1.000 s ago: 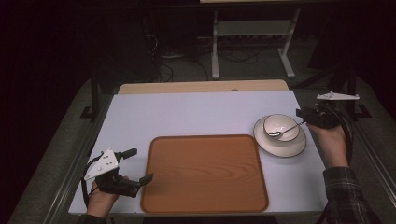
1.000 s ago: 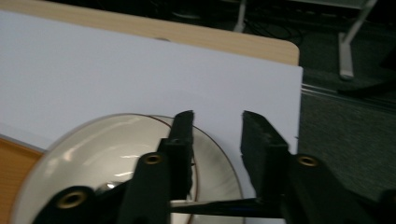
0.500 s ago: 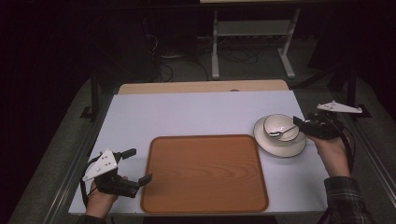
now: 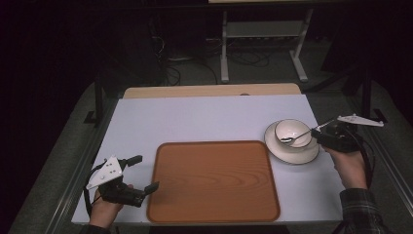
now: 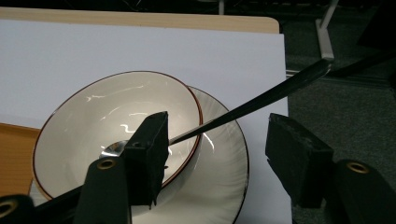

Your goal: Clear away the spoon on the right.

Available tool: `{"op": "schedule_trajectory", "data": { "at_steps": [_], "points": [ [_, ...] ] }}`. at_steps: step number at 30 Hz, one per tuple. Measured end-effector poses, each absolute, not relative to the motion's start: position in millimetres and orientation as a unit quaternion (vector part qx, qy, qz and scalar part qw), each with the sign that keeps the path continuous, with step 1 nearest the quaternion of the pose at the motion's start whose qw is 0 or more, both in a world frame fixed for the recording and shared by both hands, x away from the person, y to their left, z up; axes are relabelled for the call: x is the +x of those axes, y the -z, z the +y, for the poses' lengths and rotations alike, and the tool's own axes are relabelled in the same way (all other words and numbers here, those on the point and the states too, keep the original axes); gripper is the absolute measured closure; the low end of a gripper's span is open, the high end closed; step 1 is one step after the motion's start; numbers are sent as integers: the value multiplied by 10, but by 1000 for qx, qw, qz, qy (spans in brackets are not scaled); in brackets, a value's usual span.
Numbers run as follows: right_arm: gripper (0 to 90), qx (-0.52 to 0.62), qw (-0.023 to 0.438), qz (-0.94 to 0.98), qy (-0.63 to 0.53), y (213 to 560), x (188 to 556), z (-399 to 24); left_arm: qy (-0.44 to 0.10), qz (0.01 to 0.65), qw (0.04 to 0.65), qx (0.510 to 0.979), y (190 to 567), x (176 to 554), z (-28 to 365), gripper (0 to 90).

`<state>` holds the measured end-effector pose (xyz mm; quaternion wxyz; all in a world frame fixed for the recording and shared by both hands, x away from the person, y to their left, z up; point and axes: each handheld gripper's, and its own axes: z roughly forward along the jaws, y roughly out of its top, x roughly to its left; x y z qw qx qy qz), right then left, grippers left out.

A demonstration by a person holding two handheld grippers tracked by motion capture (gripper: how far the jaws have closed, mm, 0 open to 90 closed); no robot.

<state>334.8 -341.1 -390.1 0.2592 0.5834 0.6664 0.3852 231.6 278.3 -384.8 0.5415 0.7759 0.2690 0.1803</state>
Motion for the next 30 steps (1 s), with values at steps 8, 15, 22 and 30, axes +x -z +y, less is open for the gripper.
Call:
{"op": "schedule_trajectory", "data": {
  "at_steps": [8, 15, 22, 30],
  "points": [
    [381, 587, 247, 658, -402, 4052, 3542, -3398, -180, 268, 540, 777, 3854, 2320, 2775, 0],
    [425, 587, 230, 659, -411, 4150, 3649, -3330, -180, 269, 539, 778, 3856, 2323, 2776, 0],
    [512, 584, 220, 662, -415, 4179, 3643, -3334, -180, 269, 540, 777, 3854, 2319, 2776, 0],
    [604, 580, 225, 670, -406, 4186, 3628, -3309, -180, 268, 541, 776, 3850, 2316, 2783, 0]
  ]
}}
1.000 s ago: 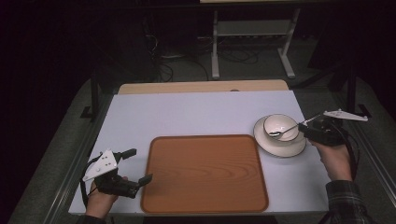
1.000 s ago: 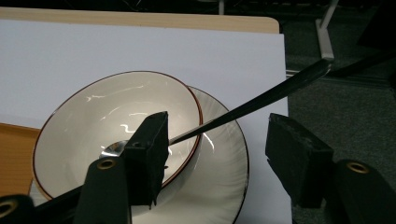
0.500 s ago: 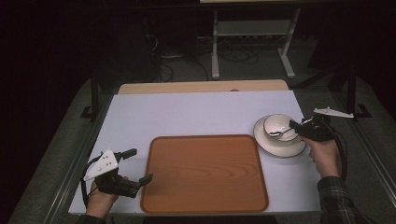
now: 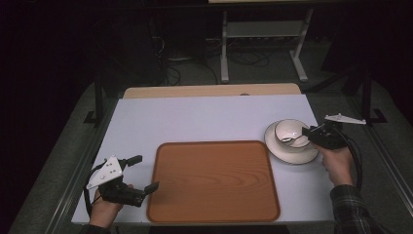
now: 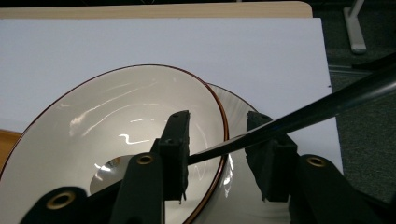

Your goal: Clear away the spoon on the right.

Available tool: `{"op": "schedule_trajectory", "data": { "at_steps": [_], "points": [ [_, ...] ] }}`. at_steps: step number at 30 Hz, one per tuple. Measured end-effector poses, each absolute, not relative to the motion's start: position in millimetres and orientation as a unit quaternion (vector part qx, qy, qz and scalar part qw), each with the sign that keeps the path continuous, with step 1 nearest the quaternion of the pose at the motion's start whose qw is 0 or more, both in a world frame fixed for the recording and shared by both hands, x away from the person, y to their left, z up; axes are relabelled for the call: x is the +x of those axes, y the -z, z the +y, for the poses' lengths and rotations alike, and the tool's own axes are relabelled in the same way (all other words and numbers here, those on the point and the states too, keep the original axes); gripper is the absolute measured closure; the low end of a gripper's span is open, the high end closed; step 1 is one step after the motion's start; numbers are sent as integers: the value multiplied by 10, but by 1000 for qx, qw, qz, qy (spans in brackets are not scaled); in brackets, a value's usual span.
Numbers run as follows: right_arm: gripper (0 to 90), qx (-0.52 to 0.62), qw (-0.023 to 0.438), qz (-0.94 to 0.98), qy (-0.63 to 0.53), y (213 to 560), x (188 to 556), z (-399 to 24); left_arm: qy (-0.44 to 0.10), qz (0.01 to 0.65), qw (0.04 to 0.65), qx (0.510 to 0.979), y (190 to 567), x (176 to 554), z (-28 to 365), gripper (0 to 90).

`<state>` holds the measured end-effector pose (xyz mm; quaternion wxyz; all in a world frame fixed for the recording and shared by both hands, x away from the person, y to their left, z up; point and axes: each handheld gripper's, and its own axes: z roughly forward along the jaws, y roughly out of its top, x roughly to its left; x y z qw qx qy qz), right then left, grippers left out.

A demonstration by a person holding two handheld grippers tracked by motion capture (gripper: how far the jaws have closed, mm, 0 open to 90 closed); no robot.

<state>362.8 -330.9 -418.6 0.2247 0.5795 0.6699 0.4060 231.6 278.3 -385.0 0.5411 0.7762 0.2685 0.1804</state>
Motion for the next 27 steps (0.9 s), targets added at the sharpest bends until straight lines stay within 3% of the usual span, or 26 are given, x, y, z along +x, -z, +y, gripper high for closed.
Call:
{"op": "schedule_trajectory", "data": {
  "at_steps": [27],
  "points": [
    [877, 529, 278, 664, -448, 3819, 3447, -3218, -181, 267, 542, 776, 3848, 2315, 2782, 0]
  ]
}}
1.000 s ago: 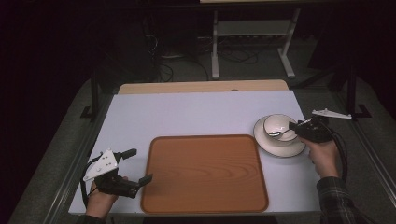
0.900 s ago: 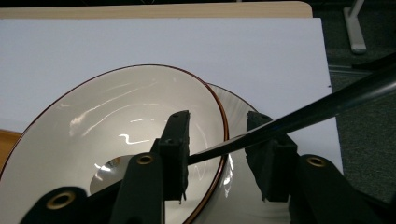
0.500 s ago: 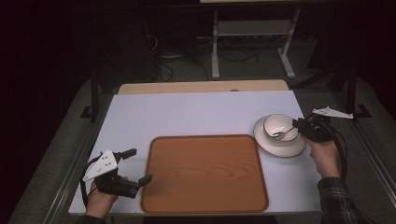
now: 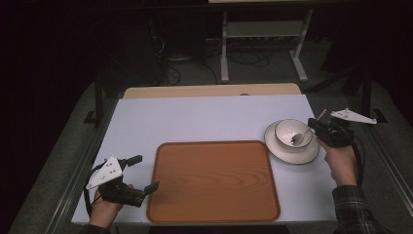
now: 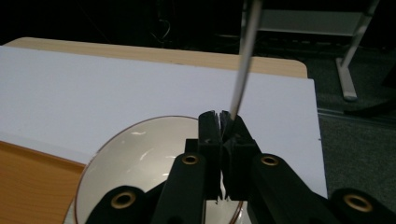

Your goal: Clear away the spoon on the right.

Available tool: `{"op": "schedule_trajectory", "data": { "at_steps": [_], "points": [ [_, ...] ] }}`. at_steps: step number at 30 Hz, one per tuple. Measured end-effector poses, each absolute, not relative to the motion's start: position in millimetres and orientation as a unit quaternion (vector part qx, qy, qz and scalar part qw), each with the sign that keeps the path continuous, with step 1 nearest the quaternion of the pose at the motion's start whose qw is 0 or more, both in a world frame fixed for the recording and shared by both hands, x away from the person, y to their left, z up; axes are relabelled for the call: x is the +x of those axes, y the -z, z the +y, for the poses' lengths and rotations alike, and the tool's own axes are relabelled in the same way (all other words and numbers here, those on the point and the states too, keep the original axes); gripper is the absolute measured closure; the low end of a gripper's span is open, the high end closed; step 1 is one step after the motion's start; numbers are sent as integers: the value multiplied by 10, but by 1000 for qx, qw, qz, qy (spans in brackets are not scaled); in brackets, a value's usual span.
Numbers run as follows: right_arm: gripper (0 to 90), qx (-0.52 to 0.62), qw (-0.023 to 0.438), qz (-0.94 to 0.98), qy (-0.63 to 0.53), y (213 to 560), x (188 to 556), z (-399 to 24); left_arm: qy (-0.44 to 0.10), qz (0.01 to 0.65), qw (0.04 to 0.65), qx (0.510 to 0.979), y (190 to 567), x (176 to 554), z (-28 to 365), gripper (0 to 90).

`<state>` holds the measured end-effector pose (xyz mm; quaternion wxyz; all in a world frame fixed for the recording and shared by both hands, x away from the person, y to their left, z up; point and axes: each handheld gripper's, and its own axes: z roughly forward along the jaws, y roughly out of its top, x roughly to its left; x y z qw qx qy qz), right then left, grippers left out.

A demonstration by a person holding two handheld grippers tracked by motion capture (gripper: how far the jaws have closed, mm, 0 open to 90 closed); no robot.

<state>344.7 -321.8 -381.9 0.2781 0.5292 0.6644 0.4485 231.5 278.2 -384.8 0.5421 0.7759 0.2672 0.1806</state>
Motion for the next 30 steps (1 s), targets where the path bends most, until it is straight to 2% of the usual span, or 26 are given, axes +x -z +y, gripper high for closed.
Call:
{"op": "schedule_trajectory", "data": {
  "at_steps": [12, 20, 30],
  "points": [
    [880, 506, 295, 670, -457, 3715, 3422, -3134, -182, 267, 542, 776, 3847, 2315, 2789, 0],
    [880, 474, 318, 676, -466, 3501, 3340, -3073, -182, 268, 542, 775, 3846, 2314, 2790, 0],
    [880, 439, 296, 696, -484, 3298, 3226, -2964, -182, 269, 543, 774, 3844, 2310, 2794, 0]
  ]
}}
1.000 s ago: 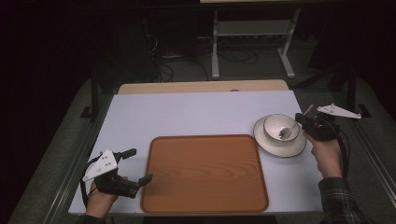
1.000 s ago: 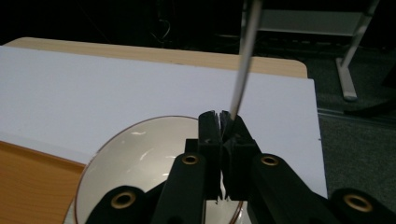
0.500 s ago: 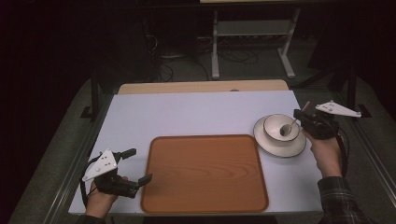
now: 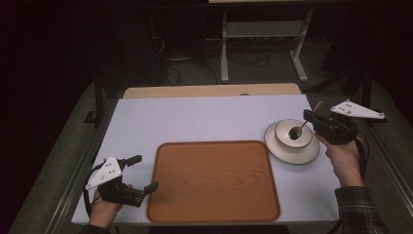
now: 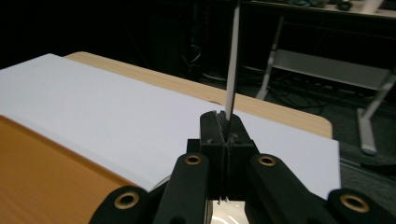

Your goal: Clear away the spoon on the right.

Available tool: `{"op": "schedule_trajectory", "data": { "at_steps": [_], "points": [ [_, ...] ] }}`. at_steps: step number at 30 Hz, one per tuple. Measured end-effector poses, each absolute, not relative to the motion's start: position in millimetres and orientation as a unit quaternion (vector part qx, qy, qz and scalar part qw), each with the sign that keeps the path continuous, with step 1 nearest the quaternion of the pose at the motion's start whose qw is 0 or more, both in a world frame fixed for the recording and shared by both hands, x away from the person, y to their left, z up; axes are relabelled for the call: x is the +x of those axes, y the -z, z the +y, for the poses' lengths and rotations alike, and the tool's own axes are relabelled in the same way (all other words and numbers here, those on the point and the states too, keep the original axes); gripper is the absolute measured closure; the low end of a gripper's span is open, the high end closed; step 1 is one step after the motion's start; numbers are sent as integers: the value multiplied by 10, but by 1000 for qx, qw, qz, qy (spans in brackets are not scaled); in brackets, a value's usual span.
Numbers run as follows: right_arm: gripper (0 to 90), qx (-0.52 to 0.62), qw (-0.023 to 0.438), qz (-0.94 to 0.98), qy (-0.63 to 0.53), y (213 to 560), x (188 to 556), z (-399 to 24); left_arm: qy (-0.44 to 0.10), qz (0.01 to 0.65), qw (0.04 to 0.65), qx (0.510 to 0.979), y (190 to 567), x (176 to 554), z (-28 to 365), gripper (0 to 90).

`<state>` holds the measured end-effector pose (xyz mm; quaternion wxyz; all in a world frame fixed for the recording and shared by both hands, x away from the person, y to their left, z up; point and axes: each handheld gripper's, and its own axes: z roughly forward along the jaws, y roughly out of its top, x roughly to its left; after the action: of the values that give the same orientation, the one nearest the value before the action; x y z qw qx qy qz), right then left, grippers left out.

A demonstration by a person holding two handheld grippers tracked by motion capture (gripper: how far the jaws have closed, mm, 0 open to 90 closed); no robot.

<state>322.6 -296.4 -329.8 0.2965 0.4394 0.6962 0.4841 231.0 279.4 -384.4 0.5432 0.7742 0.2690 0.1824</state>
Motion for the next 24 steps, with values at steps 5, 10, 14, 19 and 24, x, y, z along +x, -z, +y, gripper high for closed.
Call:
{"op": "schedule_trajectory", "data": {
  "at_steps": [5, 10, 14, 19, 24],
  "points": [
    [880, 423, 280, 710, -487, 3258, 3192, -2909, -183, 269, 543, 774, 3843, 2309, 2798, 0],
    [880, 405, 251, 725, -497, 3223, 3152, -2832, -183, 269, 544, 774, 3843, 2308, 2800, 0],
    [880, 386, 235, 741, -497, 3211, 3123, -2736, -183, 268, 543, 774, 3842, 2308, 2801, 0],
    [880, 369, 215, 757, -495, 3252, 3110, -2603, -183, 269, 544, 774, 3842, 2307, 2801, 0],
    [880, 351, 196, 775, -487, 3303, 3098, -2456, -184, 268, 544, 774, 3840, 2306, 2804, 0]
  ]
}}
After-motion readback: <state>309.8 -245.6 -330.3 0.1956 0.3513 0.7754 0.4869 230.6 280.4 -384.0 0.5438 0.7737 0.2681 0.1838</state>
